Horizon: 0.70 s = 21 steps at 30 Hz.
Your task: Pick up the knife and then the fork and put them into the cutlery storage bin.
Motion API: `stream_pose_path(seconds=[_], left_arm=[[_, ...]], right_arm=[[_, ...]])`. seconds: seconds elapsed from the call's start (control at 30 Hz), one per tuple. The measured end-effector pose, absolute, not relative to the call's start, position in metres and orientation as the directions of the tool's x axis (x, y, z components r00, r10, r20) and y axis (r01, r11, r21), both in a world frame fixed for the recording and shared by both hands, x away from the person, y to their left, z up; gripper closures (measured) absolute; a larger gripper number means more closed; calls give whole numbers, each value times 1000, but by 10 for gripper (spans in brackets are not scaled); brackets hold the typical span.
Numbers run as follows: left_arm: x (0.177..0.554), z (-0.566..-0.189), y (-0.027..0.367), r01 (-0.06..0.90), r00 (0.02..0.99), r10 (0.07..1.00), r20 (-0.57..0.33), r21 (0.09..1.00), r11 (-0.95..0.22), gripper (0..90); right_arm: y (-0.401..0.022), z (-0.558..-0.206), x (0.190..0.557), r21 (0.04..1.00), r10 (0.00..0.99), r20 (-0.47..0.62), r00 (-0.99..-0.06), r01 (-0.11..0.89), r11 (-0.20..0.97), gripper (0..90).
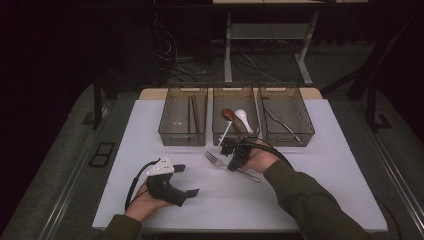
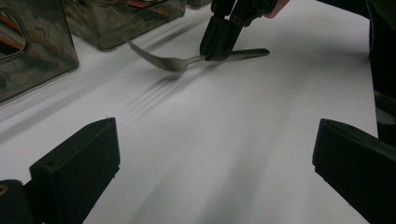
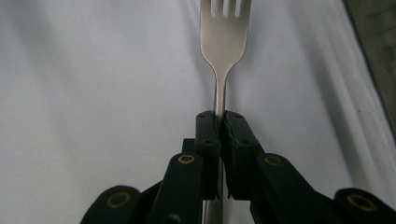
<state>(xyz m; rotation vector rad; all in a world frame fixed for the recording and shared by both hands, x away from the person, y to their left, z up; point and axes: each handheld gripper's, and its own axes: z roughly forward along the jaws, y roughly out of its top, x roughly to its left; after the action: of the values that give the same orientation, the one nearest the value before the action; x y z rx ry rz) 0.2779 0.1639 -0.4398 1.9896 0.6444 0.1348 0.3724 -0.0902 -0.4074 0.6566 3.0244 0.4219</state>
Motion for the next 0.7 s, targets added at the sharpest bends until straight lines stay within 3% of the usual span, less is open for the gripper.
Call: stream_pose_path(seconds=[0.7], left_arm=[[278,-440,163,375,856,489,-166,851,-367,0]], right_arm=[[-156,-393,361,625,486,105,-868,437,647,845]])
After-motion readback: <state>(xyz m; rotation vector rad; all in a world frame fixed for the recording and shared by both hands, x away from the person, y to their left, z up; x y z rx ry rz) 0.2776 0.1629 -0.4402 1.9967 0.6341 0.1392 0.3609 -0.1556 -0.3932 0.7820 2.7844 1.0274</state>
